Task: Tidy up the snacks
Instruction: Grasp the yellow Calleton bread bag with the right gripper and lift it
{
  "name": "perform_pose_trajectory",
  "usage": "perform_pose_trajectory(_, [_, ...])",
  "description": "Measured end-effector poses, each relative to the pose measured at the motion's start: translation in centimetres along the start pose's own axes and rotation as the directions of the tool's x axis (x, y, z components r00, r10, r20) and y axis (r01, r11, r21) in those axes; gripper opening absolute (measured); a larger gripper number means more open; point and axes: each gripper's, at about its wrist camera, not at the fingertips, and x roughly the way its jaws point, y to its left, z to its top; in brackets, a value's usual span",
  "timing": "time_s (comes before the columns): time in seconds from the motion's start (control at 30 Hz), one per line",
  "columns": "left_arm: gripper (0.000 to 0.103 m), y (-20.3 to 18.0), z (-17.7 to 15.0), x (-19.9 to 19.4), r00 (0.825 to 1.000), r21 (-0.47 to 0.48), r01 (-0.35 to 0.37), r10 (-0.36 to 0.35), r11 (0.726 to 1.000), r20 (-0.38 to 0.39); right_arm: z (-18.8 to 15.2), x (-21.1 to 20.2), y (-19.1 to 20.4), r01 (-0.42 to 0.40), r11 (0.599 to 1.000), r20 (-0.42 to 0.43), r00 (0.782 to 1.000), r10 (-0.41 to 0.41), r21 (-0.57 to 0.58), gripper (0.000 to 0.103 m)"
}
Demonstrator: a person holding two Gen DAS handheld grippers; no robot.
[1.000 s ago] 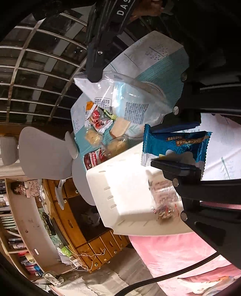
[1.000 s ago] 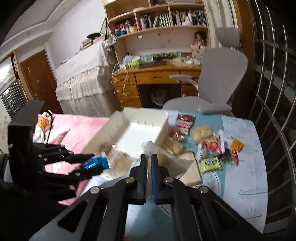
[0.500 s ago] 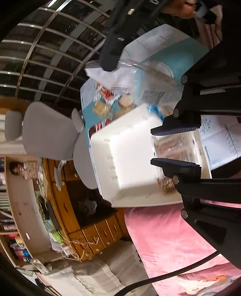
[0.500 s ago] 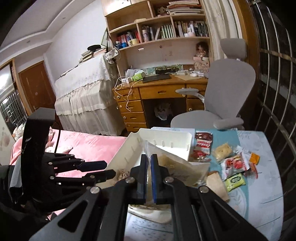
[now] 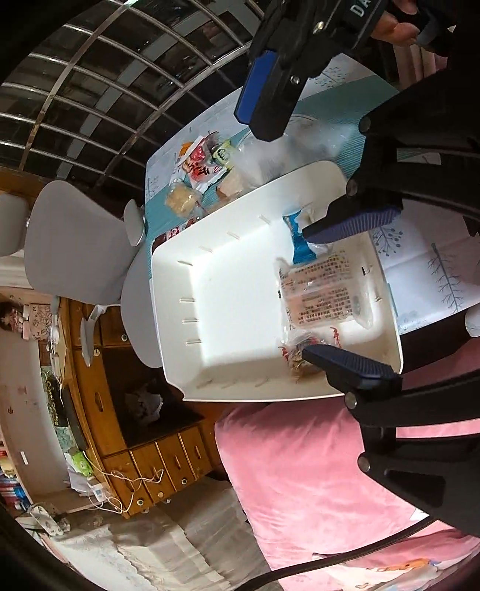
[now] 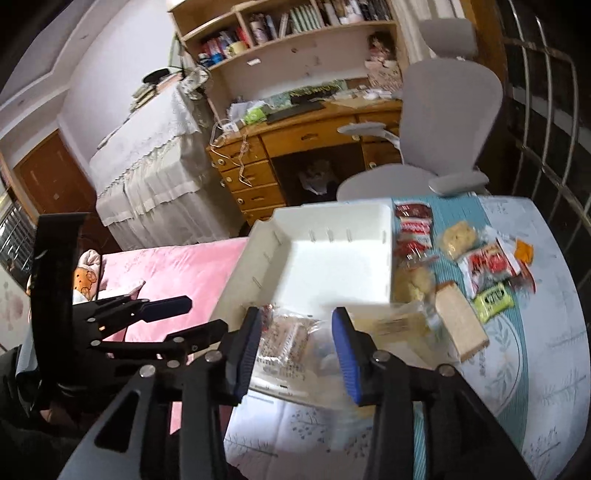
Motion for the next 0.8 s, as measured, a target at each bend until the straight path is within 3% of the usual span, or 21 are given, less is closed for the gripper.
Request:
perform_pose_trajectory(0.53, [0.068, -4.6, 0.2, 0.7, 0.997, 0.0, 0.067, -0.067, 0.998, -0.041, -3.0, -0.9, -5.2, 0.048, 0.989, -0.103, 0.994, -0.034, 0.139, 0.045])
perform_pose_trajectory(0.8, [0.076, -8.7, 1.2, 0.8, 0.996, 0.006, 0.071, -0.07, 0.997, -0.047, -3.8, -1.9, -9.0, 0.054, 0.983, -0.131, 0.991, -0.031, 0.175, 0.054])
